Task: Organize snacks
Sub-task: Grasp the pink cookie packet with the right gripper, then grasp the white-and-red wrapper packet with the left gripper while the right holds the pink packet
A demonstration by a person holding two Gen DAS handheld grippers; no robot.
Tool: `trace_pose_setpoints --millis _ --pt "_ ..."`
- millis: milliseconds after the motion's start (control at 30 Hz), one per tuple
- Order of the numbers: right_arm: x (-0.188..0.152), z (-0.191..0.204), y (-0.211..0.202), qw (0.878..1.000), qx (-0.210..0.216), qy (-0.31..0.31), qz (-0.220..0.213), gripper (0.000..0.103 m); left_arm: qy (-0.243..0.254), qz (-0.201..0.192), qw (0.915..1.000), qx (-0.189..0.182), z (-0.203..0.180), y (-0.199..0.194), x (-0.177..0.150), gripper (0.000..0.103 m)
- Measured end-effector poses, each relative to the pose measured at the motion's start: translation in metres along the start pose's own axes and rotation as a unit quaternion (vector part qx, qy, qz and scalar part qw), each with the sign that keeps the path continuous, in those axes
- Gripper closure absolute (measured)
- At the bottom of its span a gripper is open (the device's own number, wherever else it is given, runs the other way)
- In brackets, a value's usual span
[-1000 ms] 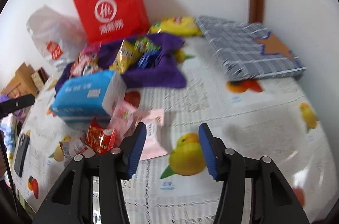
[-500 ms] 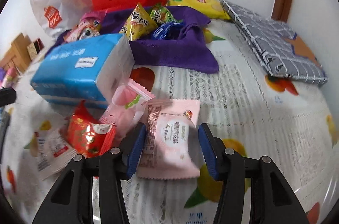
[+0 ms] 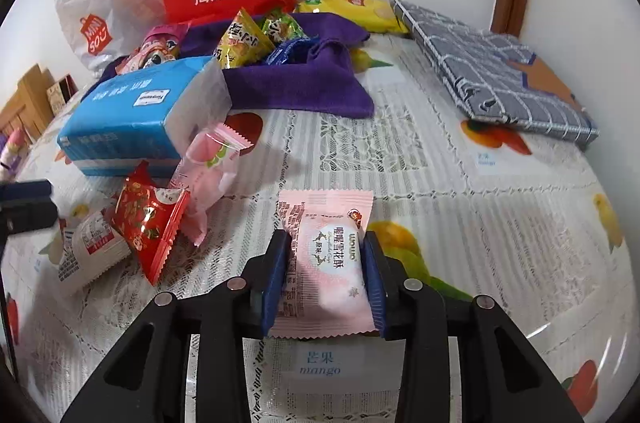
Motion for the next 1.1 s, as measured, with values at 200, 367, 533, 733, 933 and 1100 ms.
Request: trace_pose_setpoints --millis 200,367,533,733,933,1100 --pt "-0.001 0.002 0.001 1.000 -0.001 -0.001 0.000 0.064 0.049 0.036 0.9981 -0.007 -0.026 0.029 -0.009 0.019" --pt "-0.001 0.000 0.001 1.000 0.003 0.003 0.000 0.064 0.116 0.006 0.9927 0.032 -0.040 0.036 -0.015 0.015" --pt "-0.001 0.001 0.001 1.000 0.002 0.002 0.000 0.064 0.121 -0.022 0.9916 0.040 -0.036 0.031 -0.014 0.034" --pt "-0.001 0.001 0.001 1.000 0.000 0.000 -0.001 0.064 0.091 -0.037 0.9938 0.053 -0.007 0.017 -0.018 0.054" --pt "-0.002 0.001 0.001 1.000 -0.002 -0.001 -0.001 0.064 0.036 -0.051 0.9936 0.094 0.039 -0.001 -0.034 0.053" --pt "-0.002 0.001 0.001 1.000 -0.005 -0.004 -0.001 0.064 0.008 -0.064 0.9908 0.119 0.062 -0.005 -0.039 0.046"
Point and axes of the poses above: each gripper's, at about its wrist camera, not at the fingertips, and y roughly the way its jaws point, z to its left, x to its top, the point moved 9 cm from there along y, roughly the way its jaws point, and after that the axes turned 4 degrees about y, right-handed, at the moved point
